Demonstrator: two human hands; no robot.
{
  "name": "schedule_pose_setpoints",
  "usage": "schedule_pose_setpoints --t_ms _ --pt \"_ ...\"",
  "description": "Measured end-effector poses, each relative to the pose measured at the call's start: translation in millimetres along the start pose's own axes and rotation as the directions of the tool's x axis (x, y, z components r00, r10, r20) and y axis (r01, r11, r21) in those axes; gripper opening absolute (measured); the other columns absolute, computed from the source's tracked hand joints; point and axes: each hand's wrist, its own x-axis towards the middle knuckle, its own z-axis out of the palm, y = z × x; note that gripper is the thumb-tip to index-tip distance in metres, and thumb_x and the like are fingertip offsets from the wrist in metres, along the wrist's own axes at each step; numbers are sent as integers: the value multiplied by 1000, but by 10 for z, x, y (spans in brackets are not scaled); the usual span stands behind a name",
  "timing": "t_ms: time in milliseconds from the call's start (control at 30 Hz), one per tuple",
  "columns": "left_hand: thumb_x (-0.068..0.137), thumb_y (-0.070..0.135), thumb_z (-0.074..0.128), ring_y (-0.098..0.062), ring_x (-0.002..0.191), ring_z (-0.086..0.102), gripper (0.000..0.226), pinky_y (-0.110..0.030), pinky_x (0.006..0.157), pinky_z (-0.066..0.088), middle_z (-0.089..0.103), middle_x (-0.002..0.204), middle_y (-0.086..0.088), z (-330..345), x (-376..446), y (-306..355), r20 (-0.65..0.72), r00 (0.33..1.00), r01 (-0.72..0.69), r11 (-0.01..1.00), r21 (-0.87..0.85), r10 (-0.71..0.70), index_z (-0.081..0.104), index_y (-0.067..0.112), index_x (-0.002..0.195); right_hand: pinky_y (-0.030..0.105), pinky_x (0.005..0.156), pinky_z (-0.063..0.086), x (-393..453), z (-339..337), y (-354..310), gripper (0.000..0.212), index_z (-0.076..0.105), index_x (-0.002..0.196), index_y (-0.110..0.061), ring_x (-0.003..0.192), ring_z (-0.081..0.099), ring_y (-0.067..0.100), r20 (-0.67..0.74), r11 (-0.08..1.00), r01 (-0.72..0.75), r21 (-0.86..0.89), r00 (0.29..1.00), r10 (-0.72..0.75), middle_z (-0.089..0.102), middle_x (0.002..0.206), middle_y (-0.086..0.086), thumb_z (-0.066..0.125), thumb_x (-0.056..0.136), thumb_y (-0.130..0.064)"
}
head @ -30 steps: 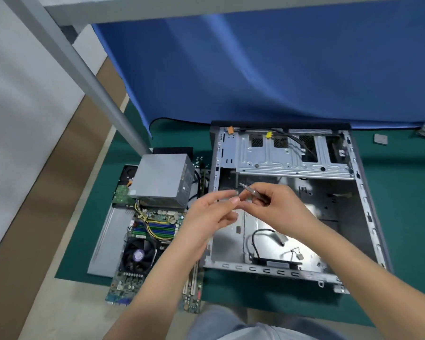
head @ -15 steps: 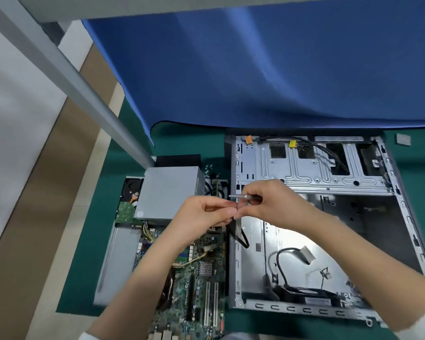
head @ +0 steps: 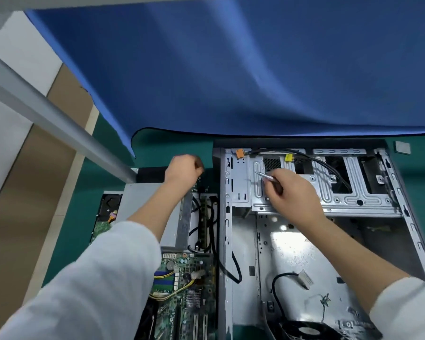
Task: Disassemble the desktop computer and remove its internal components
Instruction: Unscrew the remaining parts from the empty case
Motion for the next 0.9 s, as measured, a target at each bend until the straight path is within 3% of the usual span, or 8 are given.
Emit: schedule_pose_setpoints --t_ms 133,267,400,500,700,767,833,900 --pt "88 8 54 -31 99 61 24 -34 77 49 62 110 -15 209 273 82 188 970 109 967 232 -155 62 7 111 10 50 28 1 17 32 9 55 82 -26 58 46 2 -37 1000 11 -8 999 -11 49 70 -15 51 90 -27" --pt "88 -1 49 -30 96 62 26 -33 76 48 63 108 -13 354 416 107 238 949 147 958 248 -207 63 5 109 12 50 30 -2 33 45 7 58 83 -19 58 49 10 -68 999 42 -33 997 -44 52 71 -12 56 89 -22" --pt "86 -6 46 -33 99 61 29 -35 81 49 62 111 -15 408 475 96 234 954 134 963 233 -189 62 3 109 23 50 37 -1 42 49 8 57 81 -19 59 51 12 -68 998 48 -43 996 -51 55 71 -9 56 89 -21" --pt "86 -8 43 -33 102 61 30 -35 81 49 61 112 -17 435 481 85 241 954 115 962 249 -176 60 1 109 17 49 33 -1 44 55 8 57 81 -18 58 50 11 -72 998 54 -41 996 -57 55 71 -10 57 89 -20" --pt "86 -9 43 -33 106 59 32 -33 83 47 59 117 -17 436 494 82 247 952 104 951 292 -181 59 1 112 18 51 32 -5 57 76 6 57 83 -19 60 51 12 -86 997 60 -43 994 -63 53 73 -11 57 88 -20" --pt "85 -9 44 -33 108 58 33 -34 83 47 58 118 -16 394 414 106 228 958 97 943 319 -175 59 2 113 17 53 35 -12 62 82 3 58 91 -21 62 53 9 -87 999 49 -8 995 -50 57 74 -12 57 88 -22" --pt "85 -7 45 -33 104 59 29 -35 81 48 60 114 -17 335 260 134 173 980 38 944 326 -99 60 1 108 14 51 35 -21 52 78 17 53 106 -26 60 53 3 -66 996 13 83 998 -8 57 70 -14 56 89 -27" --pt "84 -6 44 -34 99 59 26 -36 81 47 61 109 -20 272 22 147 58 998 -12 974 228 -1 61 -1 103 14 47 34 -30 8 52 22 42 113 -31 58 53 2 -33 978 -16 209 999 23 52 66 -13 51 93 -31"
